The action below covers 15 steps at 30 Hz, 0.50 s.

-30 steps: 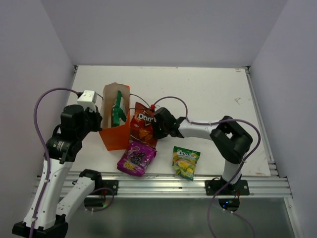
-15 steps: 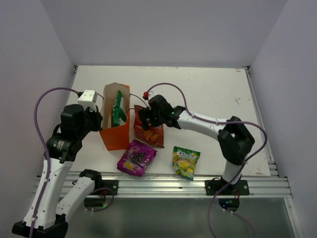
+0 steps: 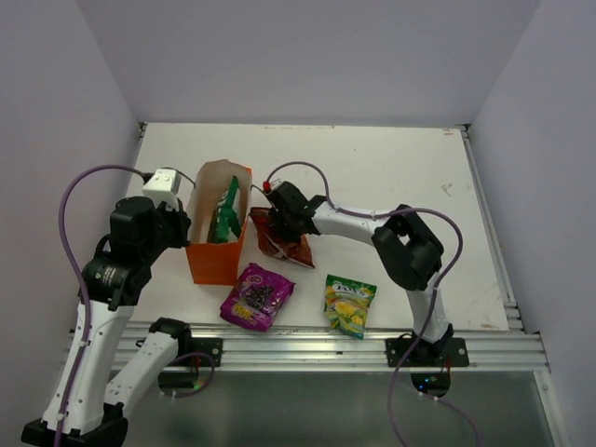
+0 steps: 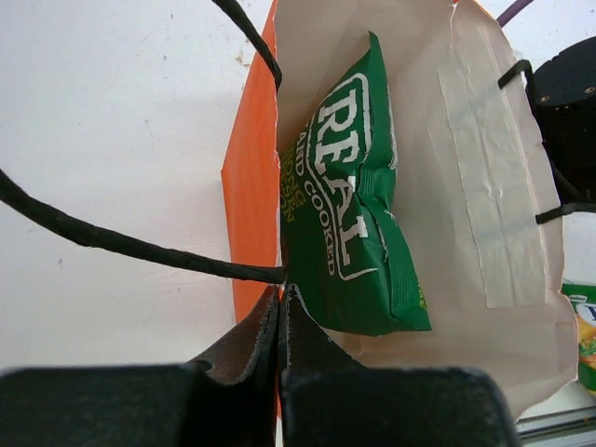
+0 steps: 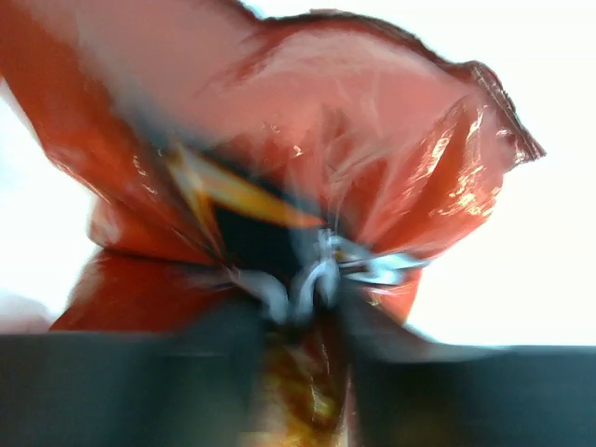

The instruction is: Place the snacks into the paper bag

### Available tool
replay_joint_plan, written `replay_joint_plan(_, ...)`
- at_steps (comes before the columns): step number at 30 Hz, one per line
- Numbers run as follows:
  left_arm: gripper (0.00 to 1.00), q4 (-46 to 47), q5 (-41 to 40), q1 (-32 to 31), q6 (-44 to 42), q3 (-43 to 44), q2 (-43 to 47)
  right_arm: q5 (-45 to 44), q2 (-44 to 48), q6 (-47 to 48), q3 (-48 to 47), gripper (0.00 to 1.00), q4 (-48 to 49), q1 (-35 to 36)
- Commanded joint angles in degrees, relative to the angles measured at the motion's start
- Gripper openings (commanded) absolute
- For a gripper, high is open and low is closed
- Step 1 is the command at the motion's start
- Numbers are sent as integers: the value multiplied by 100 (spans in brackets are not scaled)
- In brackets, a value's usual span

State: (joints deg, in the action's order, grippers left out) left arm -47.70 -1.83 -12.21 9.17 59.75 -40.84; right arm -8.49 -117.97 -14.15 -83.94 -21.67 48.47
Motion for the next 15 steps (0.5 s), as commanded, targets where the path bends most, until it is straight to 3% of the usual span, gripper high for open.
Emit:
replay_joint_plan(1, 0, 147, -37, -45, -135, 274, 59, -179, 63, -131, 350, 7, -250, -22)
replay_joint_plan(6, 0, 244, 24, -36, -91, 196, 23, -346, 1055, -132, 1045, 0, -197, -30)
replay_joint_plan(9, 0, 305, -11, -36, -73, 116, -12, -731, 2039, -106, 1073, 0, -705, -22)
replay_joint_plan(11, 0, 367, -55, -45, -73, 37, -29, -1092, 2496, -9, 924, 0, -1213, -30)
replay_joint_plan(15, 0, 534, -169, -36, 6, -208, -29, -1769, 3280, 359, -346, 0, -2190, -30)
